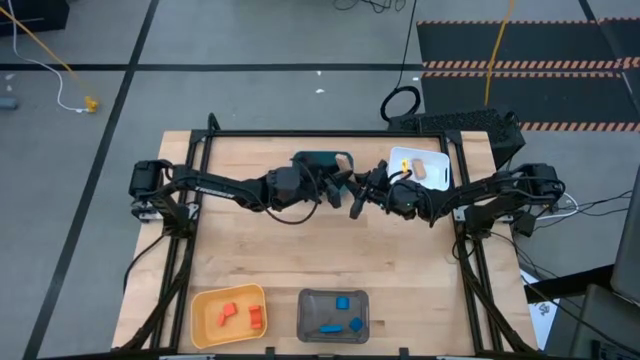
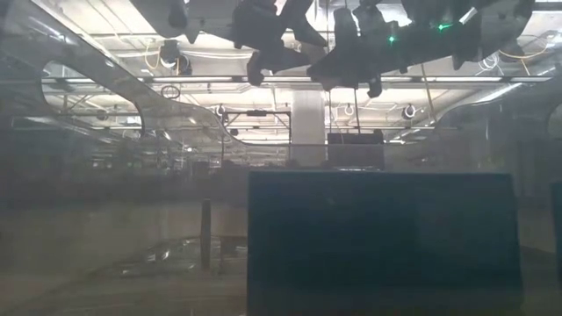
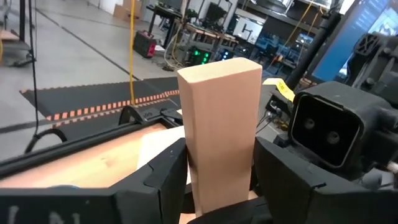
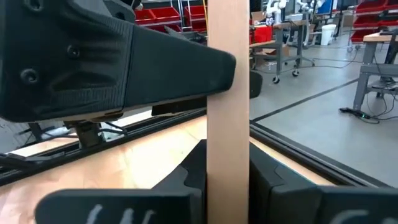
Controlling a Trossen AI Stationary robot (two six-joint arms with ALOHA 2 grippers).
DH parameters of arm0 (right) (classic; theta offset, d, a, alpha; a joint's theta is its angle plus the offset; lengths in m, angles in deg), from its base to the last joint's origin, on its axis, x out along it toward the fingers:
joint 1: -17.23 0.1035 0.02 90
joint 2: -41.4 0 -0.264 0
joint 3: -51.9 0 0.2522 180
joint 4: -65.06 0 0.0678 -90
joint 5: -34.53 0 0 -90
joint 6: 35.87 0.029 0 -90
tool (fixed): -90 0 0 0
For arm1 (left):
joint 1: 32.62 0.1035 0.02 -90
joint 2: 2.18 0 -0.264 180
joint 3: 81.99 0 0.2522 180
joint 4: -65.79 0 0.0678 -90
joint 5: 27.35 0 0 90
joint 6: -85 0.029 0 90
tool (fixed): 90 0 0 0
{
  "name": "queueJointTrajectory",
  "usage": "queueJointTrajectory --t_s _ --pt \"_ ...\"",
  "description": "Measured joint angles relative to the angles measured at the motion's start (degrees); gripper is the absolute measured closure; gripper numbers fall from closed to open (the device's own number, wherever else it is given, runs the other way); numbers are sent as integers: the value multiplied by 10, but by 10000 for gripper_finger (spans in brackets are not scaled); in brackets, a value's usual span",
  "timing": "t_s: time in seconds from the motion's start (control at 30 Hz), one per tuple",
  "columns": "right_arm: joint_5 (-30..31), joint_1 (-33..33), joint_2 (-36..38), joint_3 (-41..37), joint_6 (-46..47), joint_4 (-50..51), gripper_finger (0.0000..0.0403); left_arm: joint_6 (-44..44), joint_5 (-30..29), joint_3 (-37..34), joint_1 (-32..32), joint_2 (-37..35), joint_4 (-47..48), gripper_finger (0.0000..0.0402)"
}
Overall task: Sort & place blocks by color
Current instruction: Put the brown block into the white bin
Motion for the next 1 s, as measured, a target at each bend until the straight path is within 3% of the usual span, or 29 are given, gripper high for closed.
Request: queueJointTrajectory --t_s 0.13,0.4,0.6,0.73,1.0 --pt "0 -9 8 0 -17 19 361 32 -1 -1 2 -11 8 211" --pt "5 -48 108 1 -5 204 361 41 0 -1 22 -43 68 174" --pt "60 -79 199 1 5 419 361 40 0 0 22 -48 113 168" --pt "65 -101 245 1 47 566 361 41 8 0 22 -49 140 167" --pt "106 -130 278 1 137 790 361 66 31 -1 23 -66 174 167"
